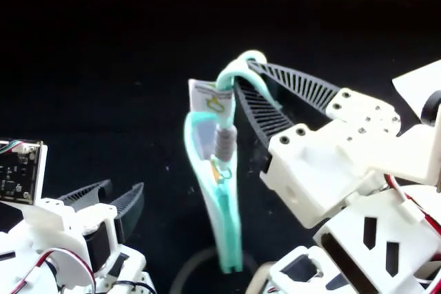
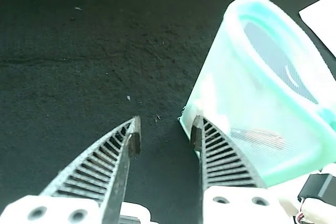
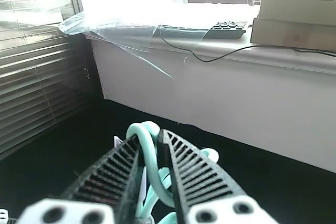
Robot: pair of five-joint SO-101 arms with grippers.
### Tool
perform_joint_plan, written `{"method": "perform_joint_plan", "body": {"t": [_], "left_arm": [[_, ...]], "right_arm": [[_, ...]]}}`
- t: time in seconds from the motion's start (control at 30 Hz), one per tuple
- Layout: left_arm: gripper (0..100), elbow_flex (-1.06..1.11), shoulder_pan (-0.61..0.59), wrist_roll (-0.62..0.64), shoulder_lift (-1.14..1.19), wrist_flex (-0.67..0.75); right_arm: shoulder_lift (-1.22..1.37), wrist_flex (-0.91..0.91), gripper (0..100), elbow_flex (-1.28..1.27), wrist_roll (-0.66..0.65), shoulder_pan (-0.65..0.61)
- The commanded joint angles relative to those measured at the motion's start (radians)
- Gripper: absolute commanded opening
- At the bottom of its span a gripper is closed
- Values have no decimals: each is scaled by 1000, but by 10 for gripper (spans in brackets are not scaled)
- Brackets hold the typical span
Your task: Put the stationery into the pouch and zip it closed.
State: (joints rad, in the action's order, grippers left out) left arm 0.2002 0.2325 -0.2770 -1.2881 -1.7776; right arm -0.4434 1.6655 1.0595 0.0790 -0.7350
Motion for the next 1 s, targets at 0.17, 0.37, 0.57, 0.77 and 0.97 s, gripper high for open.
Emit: {"method": "perform_joint_plan", "body": {"t": [0.17,0.37,0.57,0.77,0.97], "left_arm": [[175,1,18,-11,7,3],[175,1,18,-11,4,3],[175,4,16,-11,1,3],[175,-28,19,-8,-1,-3],[175,-143,19,-5,2,-5]], "right_arm": [[4,-25,5,19,-3,12],[4,-24,5,-33,-3,10],[2,-25,6,-163,-2,8],[2,-25,6,-179,34,10],[4,-25,6,-179,37,15]]}}
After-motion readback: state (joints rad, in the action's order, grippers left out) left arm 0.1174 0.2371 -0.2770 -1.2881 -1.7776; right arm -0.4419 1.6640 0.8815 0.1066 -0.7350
